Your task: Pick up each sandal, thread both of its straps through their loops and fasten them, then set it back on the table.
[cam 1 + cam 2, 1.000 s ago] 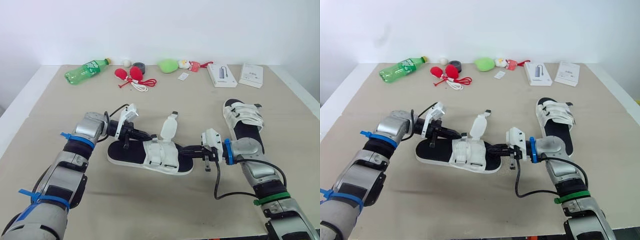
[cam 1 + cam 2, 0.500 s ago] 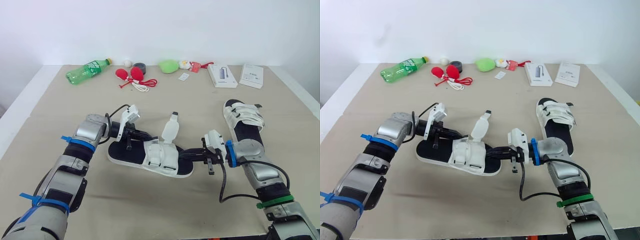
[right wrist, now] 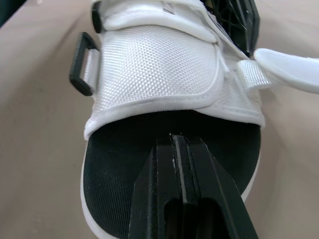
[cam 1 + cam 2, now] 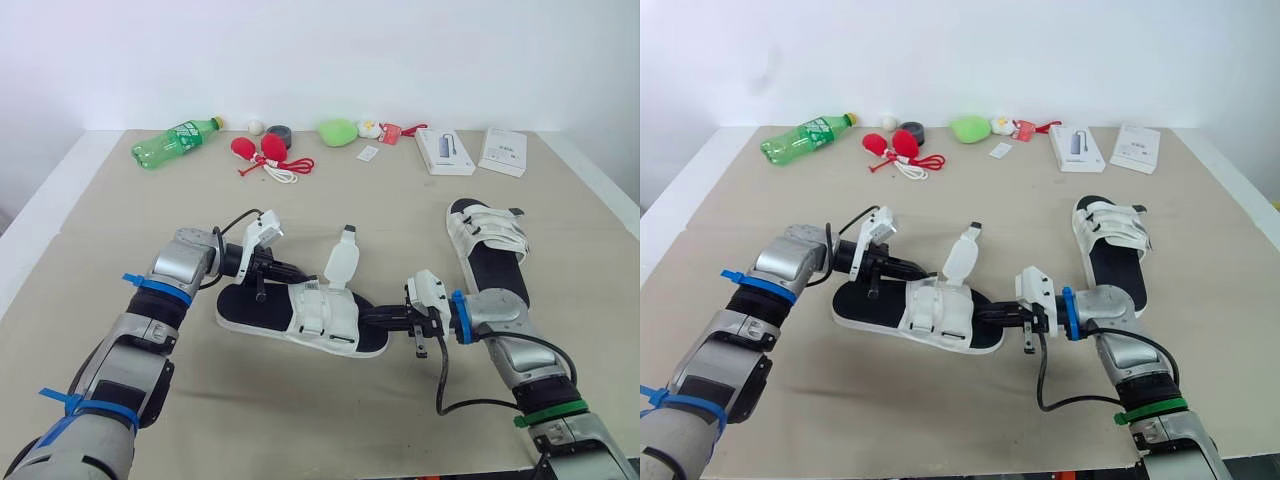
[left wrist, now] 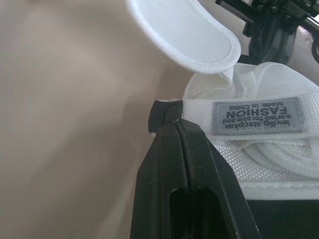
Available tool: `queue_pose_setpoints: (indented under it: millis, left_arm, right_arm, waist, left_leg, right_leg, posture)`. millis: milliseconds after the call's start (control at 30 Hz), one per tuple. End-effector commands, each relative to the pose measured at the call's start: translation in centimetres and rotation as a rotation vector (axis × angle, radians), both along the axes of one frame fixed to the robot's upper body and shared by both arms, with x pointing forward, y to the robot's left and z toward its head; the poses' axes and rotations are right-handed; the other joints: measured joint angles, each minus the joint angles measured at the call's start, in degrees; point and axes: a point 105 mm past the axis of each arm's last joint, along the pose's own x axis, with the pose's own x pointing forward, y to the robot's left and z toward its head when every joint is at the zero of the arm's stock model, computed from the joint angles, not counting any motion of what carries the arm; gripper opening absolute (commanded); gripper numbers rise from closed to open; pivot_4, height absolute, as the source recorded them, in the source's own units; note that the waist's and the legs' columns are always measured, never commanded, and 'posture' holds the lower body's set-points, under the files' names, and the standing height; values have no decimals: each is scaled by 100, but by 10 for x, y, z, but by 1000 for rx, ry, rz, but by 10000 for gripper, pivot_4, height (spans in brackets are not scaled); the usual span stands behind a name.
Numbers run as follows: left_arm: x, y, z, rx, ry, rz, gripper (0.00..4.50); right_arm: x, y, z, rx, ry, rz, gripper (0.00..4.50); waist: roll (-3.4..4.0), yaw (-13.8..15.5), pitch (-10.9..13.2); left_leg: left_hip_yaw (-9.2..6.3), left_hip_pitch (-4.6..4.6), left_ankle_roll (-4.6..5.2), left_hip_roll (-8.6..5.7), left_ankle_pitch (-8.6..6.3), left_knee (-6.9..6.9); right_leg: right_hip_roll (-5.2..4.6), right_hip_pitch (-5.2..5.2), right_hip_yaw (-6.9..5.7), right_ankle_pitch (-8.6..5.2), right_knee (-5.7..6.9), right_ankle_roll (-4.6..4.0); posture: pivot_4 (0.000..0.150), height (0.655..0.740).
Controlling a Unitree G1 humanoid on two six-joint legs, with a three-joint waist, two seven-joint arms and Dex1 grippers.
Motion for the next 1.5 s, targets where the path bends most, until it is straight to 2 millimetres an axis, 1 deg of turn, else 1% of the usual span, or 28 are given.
queue_pose_setpoints:
  millis: [33, 100, 200, 300, 433, 500, 567, 633, 667, 700, 733, 767, 833, 933, 1067, 1233, 1300, 1433, 1500]
  left_arm:
    - [-3, 4, 8, -10, -24, -15, 394]
    - [-1, 7, 13, -14, -39, -5, 394]
    - [1, 11, 24, -37, -59, -4, 394]
    - [0, 12, 35, -62, -62, -26, 394]
    - [4, 8, 58, -155, 19, -2, 394]
    - [8, 6, 65, -183, 100, 32, 394]
    - [9, 2, 67, -193, 153, 37, 9947]
    - [10, -4, 67, -205, 202, 45, 15943]
    - [11, -6, 66, -205, 219, 53, 21453]
    - [15, -9, 64, -206, 232, 75, 25576]
    - [18, -11, 62, -205, 249, 94, 26814]
    - [21, -12, 58, -192, 254, 111, 32176]
    - [23, -16, 51, -167, 283, 117, 39435]
    - [23, -22, 44, -145, 315, 107, 39435]
    - [26, -38, 40, -161, 352, 105, 39435]
    - [24, -59, 44, -217, 434, 84, 39435]
    - [26, -66, 48, -258, 460, 104, 39435]
    - [31, -73, 56, -350, 518, 153, 39435]
    - [35, -75, 55, -376, 533, 199, 39435]
  right_arm:
    - [4, -4, 4, -15, -26, -11, 0]
    - [6, -4, 3, -21, -29, -9, 0]
    - [7, -5, 2, -32, -30, -3, 0]
    - [8, -5, 2, -34, -33, 0, 0]
    - [9, -6, 4, -38, -42, 4, 0]
    - [10, -6, 4, -40, -45, 5, 0]
    - [10, -6, 4, -41, -48, 6, 0]
    - [10, -6, 4, -42, -51, 7, 0]
    - [10, -6, 4, -42, -52, 6, 0]
    - [10, -6, 4, -42, -54, 6, 0]
    - [10, -6, 4, -41, -56, 5, 0]
    - [10, -5, 4, -41, -57, 5, 0]
    - [10, -6, 5, -42, -60, 3, 0]
    - [10, -6, 5, -43, -63, 1, 0]
    - [11, -6, 6, -45, -67, 1, 0]
    - [9, -6, 5, -48, -71, 2, 0]
    - [8, -6, 5, -50, -73, 2, 0]
    - [7, -5, 4, -50, -77, 3, 0]
    - [7, -4, 4, -50, -79, 3, 0]
  waist:
    - [0, 0, 0]
    - [0, 0, 0]
    - [0, 0, 0]
    - [0, 0, 0]
    - [0, -1, 0]
    - [0, -1, 0]
    - [0, -3, 0]
    - [0, -4, 0]
    - [0, -4, 0]
    - [0, -4, 0]
    - [0, -4, 0]
    - [-1, -3, 0]
    - [-1, -2, 0]
    - [-1, -3, 0]
    - [-1, -2, 1]
    - [-2, -3, 1]
    - [-2, -4, 1]
    - [-2, -8, 1]
    - [-2, -9, 1]
  left_leg:
    - [0, 0, 0, 0, 0, 0]
    - [-1, 1, 0, 1, 0, 1]
    - [-1, 1, 0, 1, 0, 1]
    - [1, 0, 0, 0, 0, 3]
    - [0, -1, 0, 0, 0, 7]
    - [0, -1, 0, 0, 0, 8]
    - [0, -1, 0, -1, 0, 12]
    - [0, -1, 0, -1, 0, 11]
    - [1, -1, 0, -1, 0, 11]
    - [0, -1, 0, 0, 0, 10]
    - [0, -2, 0, 0, 0, 10]
    - [-2, -2, 0, 0, 0, 10]
    - [-2, -3, 0, -1, 0, 11]
    - [0, -3, 0, -5, 0, 11]
    - [-1, -4, 0, -5, 0, 10]
    - [-1, -9, 0, -12, 0, 11]
    - [-1, -11, 0, -14, 0, 11]
    - [-1, -11, 0, -14, 0, 10]
    - [-2, -11, 0, -13, 0, 10]
  right_leg:
    - [0, 0, 0, 0, 0, 0]
    - [1, 0, -1, 1, 0, -1]
    - [0, 0, -1, 2, 0, -1]
    - [-1, 1, 0, 2, 0, -1]
    - [0, 1, -2, 4, 0, 2]
    - [0, 1, -2, 5, 0, 4]
    - [2, 3, -3, 7, 0, 9]
    - [2, 3, -1, 5, 0, 10]
    - [3, 2, -1, 5, 0, 10]
    - [3, 1, -1, 5, 0, 10]
    - [4, 1, -2, 5, 0, 9]
    - [4, 2, -3, 5, 0, 9]
    - [5, 1, -3, 6, 0, 8]
    - [5, 0, -1, 6, 0, 9]
    - [4, 0, -2, 5, 0, 10]
    - [5, -4, -2, 6, 0, 10]
    - [7, -7, -2, 5, 0, 10]
    - [7, -8, -2, 5, 0, 11]
    - [7, -8, -2, 5, 0, 11]
  posture:
    - [1500, 7400]
    - [1500, 7400]
    - [1500, 7400]
    - [1500, 7400]
    - [1500, 7400]
    - [1500, 7400]
    - [1500, 7400]
    - [1500, 7400]
    - [1500, 7400]
    - [1500, 7400]
    - [1500, 7400]
    - [1500, 7400]
    - [1500, 7400]
    - [1500, 7400]
    - [1500, 7400]
    - [1500, 7400]
    - [1500, 7400]
    - [1500, 7400]
    - [1500, 7400]
